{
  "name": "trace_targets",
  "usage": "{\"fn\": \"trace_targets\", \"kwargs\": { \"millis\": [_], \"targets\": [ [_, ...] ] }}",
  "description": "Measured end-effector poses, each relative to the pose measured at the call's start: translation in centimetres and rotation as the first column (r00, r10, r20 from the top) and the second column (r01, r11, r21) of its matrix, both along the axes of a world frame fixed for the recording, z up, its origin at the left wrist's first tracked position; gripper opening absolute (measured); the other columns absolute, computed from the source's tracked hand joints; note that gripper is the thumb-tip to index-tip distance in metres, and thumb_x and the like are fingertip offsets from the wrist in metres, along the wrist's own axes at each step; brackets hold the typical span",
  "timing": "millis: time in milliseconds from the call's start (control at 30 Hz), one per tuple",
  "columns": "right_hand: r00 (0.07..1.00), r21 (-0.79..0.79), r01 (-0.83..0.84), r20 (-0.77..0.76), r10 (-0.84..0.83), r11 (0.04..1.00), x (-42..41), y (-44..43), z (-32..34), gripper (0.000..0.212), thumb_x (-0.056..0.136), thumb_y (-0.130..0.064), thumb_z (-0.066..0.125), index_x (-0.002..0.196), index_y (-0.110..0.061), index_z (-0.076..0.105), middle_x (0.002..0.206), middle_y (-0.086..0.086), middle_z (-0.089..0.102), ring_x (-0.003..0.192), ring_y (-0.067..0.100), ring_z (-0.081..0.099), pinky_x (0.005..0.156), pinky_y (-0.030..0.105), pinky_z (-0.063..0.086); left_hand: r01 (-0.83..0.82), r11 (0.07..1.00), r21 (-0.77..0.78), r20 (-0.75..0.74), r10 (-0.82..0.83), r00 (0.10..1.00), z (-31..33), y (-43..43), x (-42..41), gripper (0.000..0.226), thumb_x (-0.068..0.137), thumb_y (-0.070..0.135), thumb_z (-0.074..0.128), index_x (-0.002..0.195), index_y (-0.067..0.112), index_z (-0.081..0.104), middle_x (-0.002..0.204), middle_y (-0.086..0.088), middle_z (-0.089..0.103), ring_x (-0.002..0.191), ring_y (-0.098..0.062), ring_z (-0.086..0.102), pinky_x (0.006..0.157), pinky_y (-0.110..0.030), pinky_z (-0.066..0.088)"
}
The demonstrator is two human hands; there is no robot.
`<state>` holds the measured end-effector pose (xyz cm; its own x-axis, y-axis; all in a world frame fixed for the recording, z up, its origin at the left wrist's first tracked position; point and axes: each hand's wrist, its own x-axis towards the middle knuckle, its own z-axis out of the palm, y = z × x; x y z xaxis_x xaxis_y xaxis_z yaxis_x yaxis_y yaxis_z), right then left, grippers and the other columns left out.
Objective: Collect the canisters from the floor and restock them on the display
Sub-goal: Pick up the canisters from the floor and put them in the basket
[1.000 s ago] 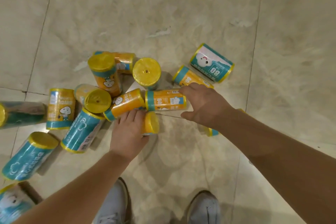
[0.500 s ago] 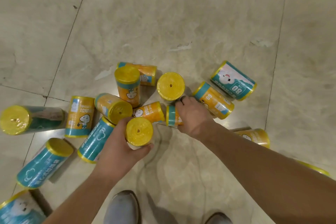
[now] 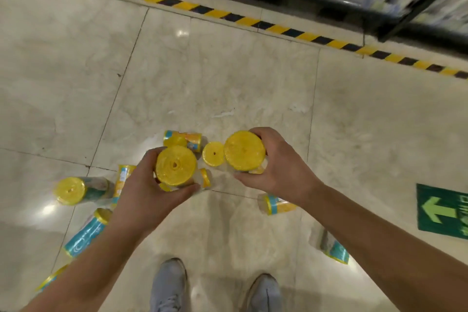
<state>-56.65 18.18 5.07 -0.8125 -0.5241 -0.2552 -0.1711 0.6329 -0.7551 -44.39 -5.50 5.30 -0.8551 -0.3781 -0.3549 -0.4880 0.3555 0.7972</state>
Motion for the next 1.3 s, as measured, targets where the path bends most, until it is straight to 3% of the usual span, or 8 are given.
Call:
{"fn": "trace_targets", "kwargs": {
  "millis": [367, 567, 667, 767, 867, 967, 1100, 1300],
  "targets": [
    [0.983, -0.229, 0.078, -0.146, -0.113, 0.970, -0.6, -1.8, 40.1, 0.072, 0.068, -0.037, 0.093, 0.124, -0.044, 0.048, 0.115, -0.027, 0.060, 0.107, -0.009, 0.058, 0.086, 0.006, 0.043, 0.183, 0.983, -0.029, -0.248, -0.185, 0.951, 39.9, -5.3, -4.0, 0.070, 0.057, 0.034, 0.094, 0.117, 0.043, 0.059, 0.109, 0.021, 0.070, 0.100, -0.001, 0.068, 0.086, -0.021, 0.053],
    [0.947, -0.292, -0.042, -0.315, -0.055, 0.955, 1.6, -3.9, 59.9, 0.072, 0.073, -0.041, 0.090, 0.132, -0.043, 0.048, 0.122, -0.030, 0.057, 0.115, -0.007, 0.056, 0.091, 0.012, 0.047, 0.191, 0.979, -0.070, -0.398, -0.203, 0.895, 60.8, -7.4, -1.3, 0.080, 0.053, 0.051, 0.097, 0.123, 0.042, 0.061, 0.114, 0.019, 0.071, 0.106, -0.004, 0.067, 0.088, -0.026, 0.053],
    [0.932, -0.312, -0.080, -0.359, -0.040, 0.947, 3.6, -4.9, 67.1, 0.069, 0.072, -0.045, 0.089, 0.128, -0.046, 0.049, 0.120, -0.029, 0.060, 0.114, -0.005, 0.058, 0.091, 0.019, 0.050, 0.159, 0.985, -0.071, -0.462, -0.174, 0.870, 68.3, -7.9, 0.9, 0.069, 0.054, 0.056, 0.092, 0.117, 0.049, 0.062, 0.112, 0.021, 0.071, 0.103, -0.003, 0.067, 0.088, -0.032, 0.056],
    [0.928, -0.381, -0.091, -0.368, -0.060, 0.920, 5.8, -5.8, 71.6, 0.067, 0.069, -0.056, 0.086, 0.125, -0.046, 0.052, 0.118, -0.027, 0.063, 0.111, -0.001, 0.061, 0.093, 0.030, 0.053, 0.108, 0.993, -0.053, -0.524, -0.120, 0.843, 73.4, -8.0, 3.1, 0.064, 0.050, 0.061, 0.092, 0.108, 0.054, 0.064, 0.108, 0.020, 0.072, 0.098, -0.002, 0.068, 0.085, -0.035, 0.058],
    [0.927, -0.455, -0.117, -0.368, -0.067, 0.883, 7.4, -6.6, 74.1, 0.065, 0.068, -0.060, 0.083, 0.124, -0.048, 0.053, 0.118, -0.025, 0.065, 0.110, 0.000, 0.062, 0.095, 0.038, 0.055, 0.058, 0.997, -0.048, -0.587, -0.075, 0.806, 76.8, -7.9, 5.5, 0.050, 0.056, 0.052, 0.085, 0.100, 0.063, 0.063, 0.103, 0.023, 0.072, 0.096, 0.001, 0.066, 0.082, -0.031, 0.056],
    [0.934, -0.523, -0.149, -0.353, -0.054, 0.840, 8.6, -7.3, 76.2, 0.061, 0.068, -0.060, 0.082, 0.121, -0.055, 0.053, 0.118, -0.027, 0.066, 0.109, -0.001, 0.063, 0.095, 0.039, 0.055, -0.015, 0.999, -0.034, -0.645, -0.011, 0.764, 79.1, -7.3, 8.2, 0.052, 0.059, 0.052, 0.082, 0.107, 0.055, 0.063, 0.103, 0.021, 0.072, 0.094, 0.000, 0.067, 0.079, -0.033, 0.057],
    [0.925, -0.552, -0.264, -0.377, 0.046, 0.791, 9.7, -8.1, 79.0, 0.053, 0.072, -0.050, 0.082, 0.115, -0.055, 0.054, 0.112, -0.031, 0.065, 0.104, -0.006, 0.062, 0.088, 0.029, 0.054, -0.133, 0.991, -0.032, -0.699, 0.073, 0.711, 80.7, -6.0, 11.8, 0.062, 0.063, 0.056, 0.090, 0.117, 0.043, 0.062, 0.105, 0.016, 0.073, 0.098, -0.003, 0.067, 0.078, -0.027, 0.054],
    [0.868, -0.517, -0.470, -0.419, 0.267, 0.715, 11.9, -9.8, 80.8, 0.052, 0.068, -0.056, 0.081, 0.114, -0.052, 0.056, 0.112, -0.030, 0.066, 0.103, -0.005, 0.064, 0.084, 0.024, 0.054, -0.352, 0.934, 0.062, -0.704, 0.291, 0.648, 80.0, -3.2, 18.2, 0.070, 0.057, 0.049, 0.093, 0.116, 0.031, 0.061, 0.104, 0.011, 0.074, 0.098, -0.007, 0.070, 0.079, -0.029, 0.058]
  ]
}}
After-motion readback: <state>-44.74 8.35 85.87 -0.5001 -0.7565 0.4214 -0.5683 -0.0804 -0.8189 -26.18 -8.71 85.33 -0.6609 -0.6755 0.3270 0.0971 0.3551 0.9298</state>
